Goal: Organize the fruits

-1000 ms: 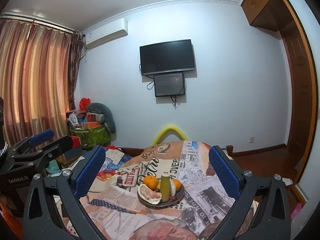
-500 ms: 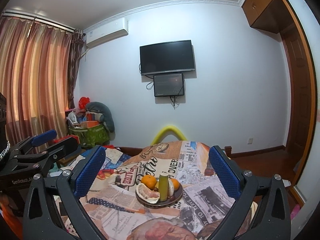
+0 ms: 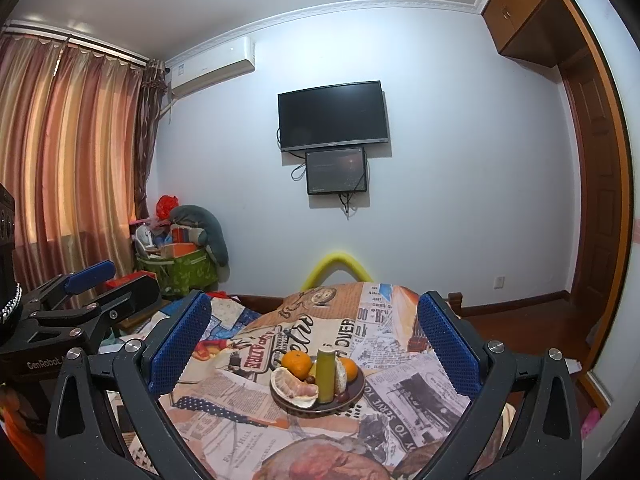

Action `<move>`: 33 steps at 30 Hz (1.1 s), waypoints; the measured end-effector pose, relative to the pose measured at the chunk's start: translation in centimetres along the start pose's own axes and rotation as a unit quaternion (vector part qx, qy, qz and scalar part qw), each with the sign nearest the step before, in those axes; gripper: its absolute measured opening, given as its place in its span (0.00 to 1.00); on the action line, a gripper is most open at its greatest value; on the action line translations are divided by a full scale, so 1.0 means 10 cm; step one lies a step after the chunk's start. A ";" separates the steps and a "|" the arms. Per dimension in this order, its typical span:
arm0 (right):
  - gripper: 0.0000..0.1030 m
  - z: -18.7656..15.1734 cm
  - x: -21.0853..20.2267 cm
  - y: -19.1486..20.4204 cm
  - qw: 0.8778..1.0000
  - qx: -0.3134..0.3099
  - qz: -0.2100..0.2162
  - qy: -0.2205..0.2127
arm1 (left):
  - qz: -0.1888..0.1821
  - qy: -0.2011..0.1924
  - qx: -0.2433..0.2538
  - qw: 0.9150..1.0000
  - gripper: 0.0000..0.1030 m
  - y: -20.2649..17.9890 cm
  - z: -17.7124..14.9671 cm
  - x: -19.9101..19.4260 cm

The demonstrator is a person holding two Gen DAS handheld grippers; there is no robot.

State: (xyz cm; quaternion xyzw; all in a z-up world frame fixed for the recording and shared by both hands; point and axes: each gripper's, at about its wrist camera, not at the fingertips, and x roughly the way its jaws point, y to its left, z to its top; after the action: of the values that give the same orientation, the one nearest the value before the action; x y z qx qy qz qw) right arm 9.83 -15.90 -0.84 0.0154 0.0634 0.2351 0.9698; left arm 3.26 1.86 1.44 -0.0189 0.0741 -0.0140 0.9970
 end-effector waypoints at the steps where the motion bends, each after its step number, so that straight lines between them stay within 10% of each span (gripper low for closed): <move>1: 1.00 0.00 0.00 0.00 1.000 0.000 -0.001 0.000 | 0.000 0.000 0.000 1.000 1.00 -0.01 0.00 0.00; 33: 1.00 0.03 -0.02 -0.05 1.000 0.004 -0.007 0.000 | -0.010 0.005 0.000 1.000 1.00 0.00 -0.01 0.05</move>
State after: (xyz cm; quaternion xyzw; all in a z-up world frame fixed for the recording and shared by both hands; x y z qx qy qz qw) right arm 9.96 -16.43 -0.53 0.0190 0.0641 0.2278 0.9714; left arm 3.76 1.87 1.22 -0.0200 0.0787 -0.0238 0.9964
